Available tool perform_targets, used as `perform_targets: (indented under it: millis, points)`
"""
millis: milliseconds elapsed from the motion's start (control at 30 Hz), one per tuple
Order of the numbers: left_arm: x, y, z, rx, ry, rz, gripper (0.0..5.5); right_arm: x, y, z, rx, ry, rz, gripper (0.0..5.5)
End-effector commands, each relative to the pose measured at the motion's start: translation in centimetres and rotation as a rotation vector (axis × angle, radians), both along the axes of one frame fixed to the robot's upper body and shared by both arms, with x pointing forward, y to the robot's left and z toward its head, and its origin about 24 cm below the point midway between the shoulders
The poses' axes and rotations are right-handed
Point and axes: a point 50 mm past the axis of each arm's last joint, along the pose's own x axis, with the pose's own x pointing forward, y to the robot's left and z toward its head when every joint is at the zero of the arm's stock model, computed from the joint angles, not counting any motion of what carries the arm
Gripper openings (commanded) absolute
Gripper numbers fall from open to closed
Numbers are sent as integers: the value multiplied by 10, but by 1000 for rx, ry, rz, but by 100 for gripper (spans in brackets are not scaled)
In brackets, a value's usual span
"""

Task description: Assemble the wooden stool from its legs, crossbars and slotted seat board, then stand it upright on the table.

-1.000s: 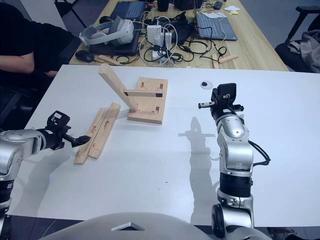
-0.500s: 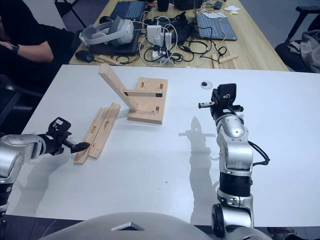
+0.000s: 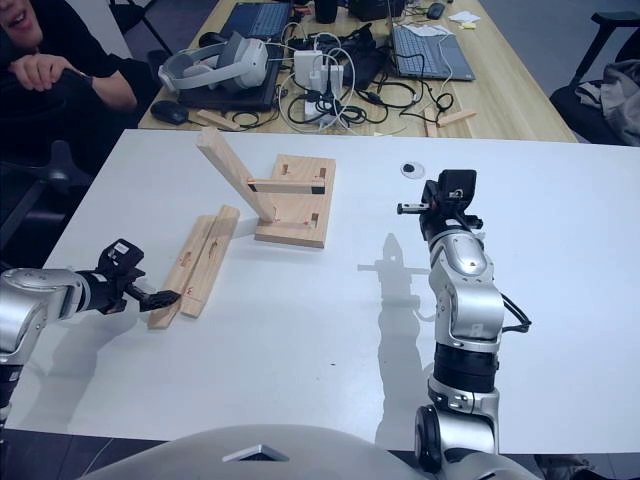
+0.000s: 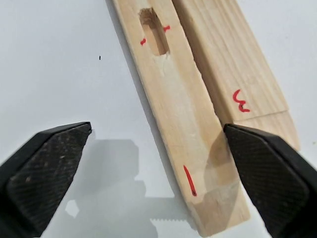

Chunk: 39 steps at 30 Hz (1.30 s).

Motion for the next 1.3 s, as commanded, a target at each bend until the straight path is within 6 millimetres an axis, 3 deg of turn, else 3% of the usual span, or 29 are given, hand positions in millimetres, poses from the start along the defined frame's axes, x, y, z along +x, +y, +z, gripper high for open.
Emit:
perform_targets:
  millis: [33, 733, 1033, 1300]
  points:
    - [0, 13, 3, 37, 10, 55, 498, 3, 3, 10, 20, -32, -4, 0]
    - [-4, 12, -9, -47, 79, 46, 498, 9, 10, 8, 38, -20, 24, 0]
    - [-14, 25, -12, -33, 147, 65, 386, 6, 24, 6, 61, -30, 51, 0]
    - [-7, 26, -9, -37, 119, 69, 273, 6, 26, 7, 84, -41, 41, 0]
